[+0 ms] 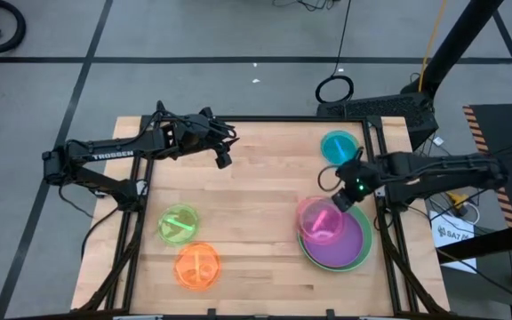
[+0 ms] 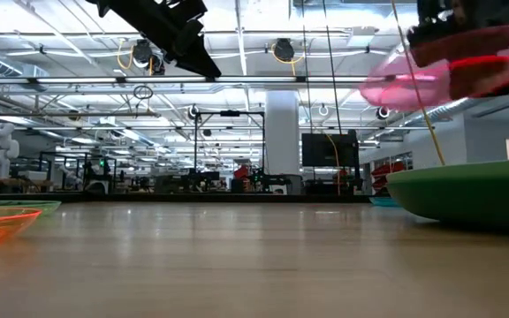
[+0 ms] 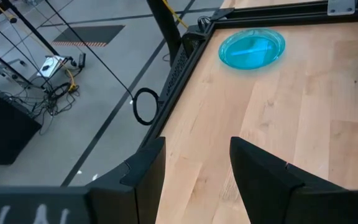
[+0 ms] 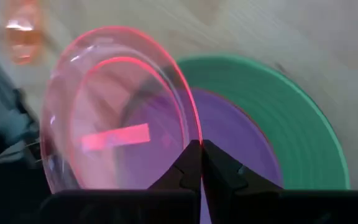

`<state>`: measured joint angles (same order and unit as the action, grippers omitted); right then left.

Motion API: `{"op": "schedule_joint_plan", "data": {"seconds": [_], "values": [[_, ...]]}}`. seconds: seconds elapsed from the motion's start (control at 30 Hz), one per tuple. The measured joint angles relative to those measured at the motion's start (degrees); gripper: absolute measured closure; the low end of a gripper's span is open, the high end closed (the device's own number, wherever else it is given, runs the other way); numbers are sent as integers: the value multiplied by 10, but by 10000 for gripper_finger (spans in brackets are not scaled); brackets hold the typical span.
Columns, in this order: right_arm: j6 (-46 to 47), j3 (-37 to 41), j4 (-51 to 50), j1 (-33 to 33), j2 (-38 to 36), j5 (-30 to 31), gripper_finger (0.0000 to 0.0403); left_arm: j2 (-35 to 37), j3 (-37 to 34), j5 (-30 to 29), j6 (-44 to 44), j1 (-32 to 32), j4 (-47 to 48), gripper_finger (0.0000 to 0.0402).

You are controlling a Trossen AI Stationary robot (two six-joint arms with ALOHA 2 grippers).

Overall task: Stack plastic plates
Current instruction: Stack the small pink plate on top of the purple plate

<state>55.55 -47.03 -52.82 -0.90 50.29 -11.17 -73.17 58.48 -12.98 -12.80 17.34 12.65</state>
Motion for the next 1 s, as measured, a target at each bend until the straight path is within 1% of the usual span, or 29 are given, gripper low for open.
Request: {"op": "schedule_joint_plan", "data": {"seconds": [0.23,0.37,0.6,1.0], "values": [[106,52,-13,56,-2,7,403,0,0,0,0,0,0,215],[142,63,-58,69,-1,18,403,0,0,0,-2,0,0,215],[149,63,-62,74,-1,37,403,0,0,0,-4,0,0,215],[137,63,-60,74,-1,35,403,0,0,0,-4,0,0,215]]}}
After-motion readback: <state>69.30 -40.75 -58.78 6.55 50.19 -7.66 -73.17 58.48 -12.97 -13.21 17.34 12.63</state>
